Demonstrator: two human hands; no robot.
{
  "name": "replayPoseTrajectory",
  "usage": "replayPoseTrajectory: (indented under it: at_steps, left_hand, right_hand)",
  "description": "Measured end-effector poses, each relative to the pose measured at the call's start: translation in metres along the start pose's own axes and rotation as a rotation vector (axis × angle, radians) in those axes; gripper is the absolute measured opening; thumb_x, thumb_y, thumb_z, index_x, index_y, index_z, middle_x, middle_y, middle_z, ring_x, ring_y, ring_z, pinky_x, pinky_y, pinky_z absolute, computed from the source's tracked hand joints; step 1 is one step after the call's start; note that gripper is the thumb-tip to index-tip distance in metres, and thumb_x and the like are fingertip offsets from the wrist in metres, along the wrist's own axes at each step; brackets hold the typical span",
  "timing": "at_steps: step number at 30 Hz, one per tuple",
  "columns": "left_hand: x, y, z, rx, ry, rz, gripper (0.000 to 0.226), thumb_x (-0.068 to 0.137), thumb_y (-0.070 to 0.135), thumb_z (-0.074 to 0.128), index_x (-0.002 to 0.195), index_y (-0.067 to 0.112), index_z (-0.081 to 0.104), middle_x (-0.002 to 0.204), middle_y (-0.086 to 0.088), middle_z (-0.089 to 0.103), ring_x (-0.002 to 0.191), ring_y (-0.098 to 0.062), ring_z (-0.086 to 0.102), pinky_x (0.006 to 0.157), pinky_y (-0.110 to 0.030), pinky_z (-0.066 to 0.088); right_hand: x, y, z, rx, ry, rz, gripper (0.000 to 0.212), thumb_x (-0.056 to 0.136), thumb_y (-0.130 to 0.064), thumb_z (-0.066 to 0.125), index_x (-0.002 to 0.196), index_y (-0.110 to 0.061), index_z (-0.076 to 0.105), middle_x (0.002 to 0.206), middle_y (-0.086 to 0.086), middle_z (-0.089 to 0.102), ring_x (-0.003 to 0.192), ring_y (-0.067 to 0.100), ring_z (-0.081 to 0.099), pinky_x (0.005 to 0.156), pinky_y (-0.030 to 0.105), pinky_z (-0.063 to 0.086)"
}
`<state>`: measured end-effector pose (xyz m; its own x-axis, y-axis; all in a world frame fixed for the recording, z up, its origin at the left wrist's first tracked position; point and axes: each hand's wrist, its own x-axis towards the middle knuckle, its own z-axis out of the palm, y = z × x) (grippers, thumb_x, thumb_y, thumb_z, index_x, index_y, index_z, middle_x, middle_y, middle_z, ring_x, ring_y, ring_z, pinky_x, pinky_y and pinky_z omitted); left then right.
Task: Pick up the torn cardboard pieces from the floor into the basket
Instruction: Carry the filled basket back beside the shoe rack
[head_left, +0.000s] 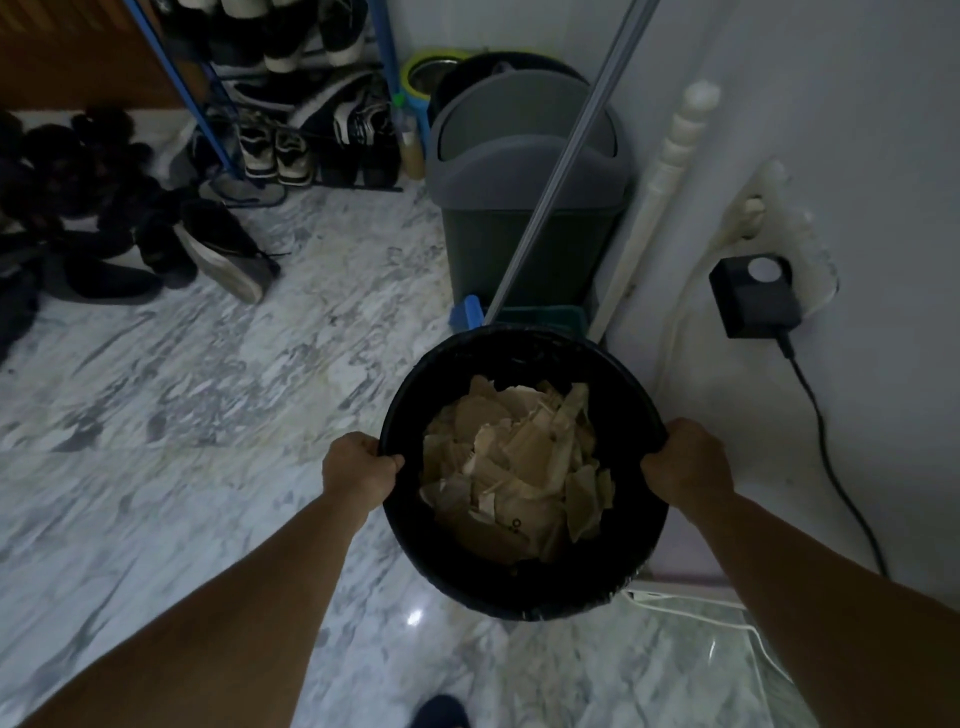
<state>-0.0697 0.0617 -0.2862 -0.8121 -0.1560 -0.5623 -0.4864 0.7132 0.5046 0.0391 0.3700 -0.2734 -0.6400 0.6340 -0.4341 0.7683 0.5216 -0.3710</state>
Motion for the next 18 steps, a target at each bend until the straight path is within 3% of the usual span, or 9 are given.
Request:
replayPoseTrajectory:
  at_steps: [3,9,18]
  left_hand:
    - [-0.007,-0.003,0.004,0.013,0.004,0.003,0.017,0.081,0.015,0.074,0.082,0.004,0.061,0.079,-0.010,0.059,0.080,-0.029,0.058,0.062,-0.030,0.040]
    - [-0.025,-0.009,0.015,0.028,-0.039,0.011,0.018,0.081,0.016,0.075,0.080,0.006,0.060,0.083,-0.013,0.062,0.083,-0.030,0.062,0.064,-0.027,0.042]
    - [-0.022,-0.015,0.028,-0.049,0.033,-0.030,0.014,0.077,0.015,0.079,0.077,0.010,0.066,0.089,-0.016,0.071,0.087,-0.032,0.067,0.075,-0.034,0.052]
  right_hand:
    - [-0.007,0.000,0.000,-0.036,-0.001,0.013,0.019,0.084,-0.007,0.063,0.099,0.005,0.059,0.100,0.023,0.064,0.094,0.036,0.063,0.067,0.029,0.044]
    - [-0.017,0.012,-0.003,-0.138,-0.003,0.081,0.029,0.083,-0.012,0.066,0.108,0.002,0.062,0.110,0.023,0.065,0.104,0.039,0.063,0.077,0.036,0.051]
    - [-0.005,0.022,0.008,-0.050,0.053,0.001,0.028,0.080,-0.002,0.066,0.108,0.001,0.066,0.109,0.024,0.067,0.104,0.038,0.064,0.082,0.036,0.052]
